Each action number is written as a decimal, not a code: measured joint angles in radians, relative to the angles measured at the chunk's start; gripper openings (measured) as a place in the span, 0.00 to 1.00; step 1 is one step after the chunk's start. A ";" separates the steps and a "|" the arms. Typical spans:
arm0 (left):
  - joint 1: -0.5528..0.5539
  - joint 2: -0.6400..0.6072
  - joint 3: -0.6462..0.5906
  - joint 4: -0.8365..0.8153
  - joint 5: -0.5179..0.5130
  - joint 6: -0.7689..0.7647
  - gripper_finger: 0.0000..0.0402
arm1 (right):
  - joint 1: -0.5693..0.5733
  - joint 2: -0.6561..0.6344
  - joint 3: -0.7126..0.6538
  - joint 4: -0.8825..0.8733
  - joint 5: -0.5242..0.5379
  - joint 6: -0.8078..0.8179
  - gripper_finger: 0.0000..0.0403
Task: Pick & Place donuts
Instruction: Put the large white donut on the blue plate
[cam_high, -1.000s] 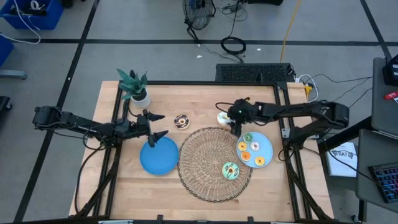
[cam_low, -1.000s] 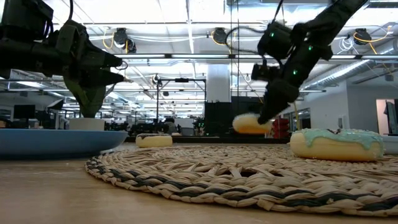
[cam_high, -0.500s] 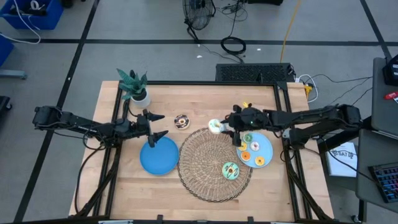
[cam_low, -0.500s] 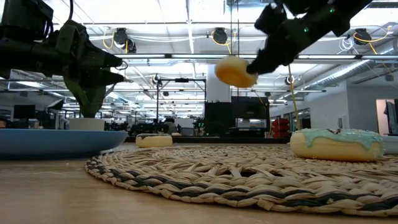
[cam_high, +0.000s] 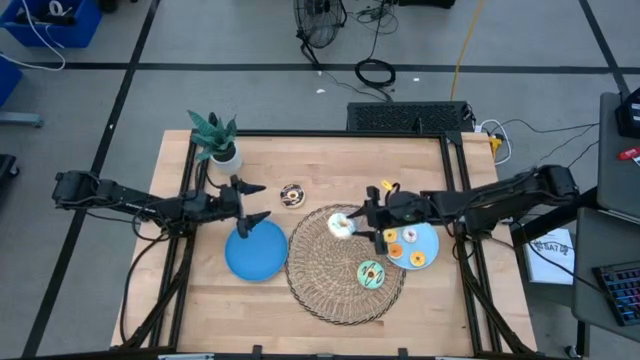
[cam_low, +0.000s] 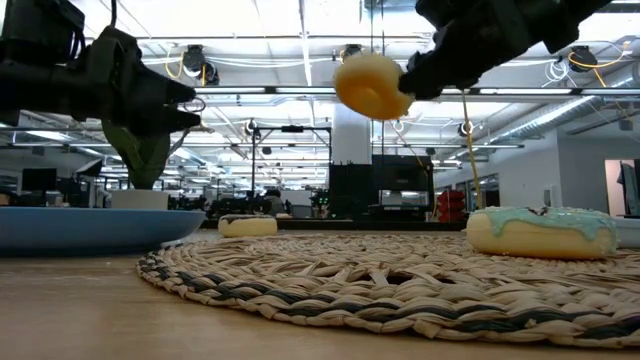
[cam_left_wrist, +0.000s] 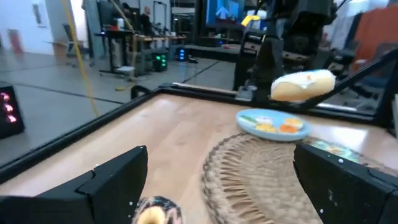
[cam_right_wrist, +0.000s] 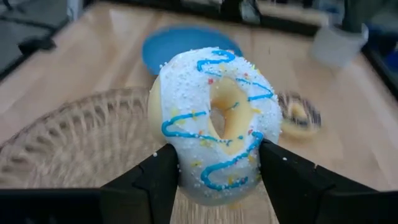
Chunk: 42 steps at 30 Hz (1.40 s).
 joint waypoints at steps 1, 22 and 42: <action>0.000 0.000 0.000 0.007 0.004 -0.001 0.99 | 0.005 0.008 -0.007 0.038 0.001 -0.017 0.50; -0.063 0.269 0.221 -0.103 0.048 -0.185 0.99 | 0.013 0.150 -0.090 0.354 0.156 -0.244 0.50; -0.086 0.746 0.816 -0.428 0.010 -0.002 0.99 | 0.013 0.153 -0.090 0.342 0.214 -0.243 0.50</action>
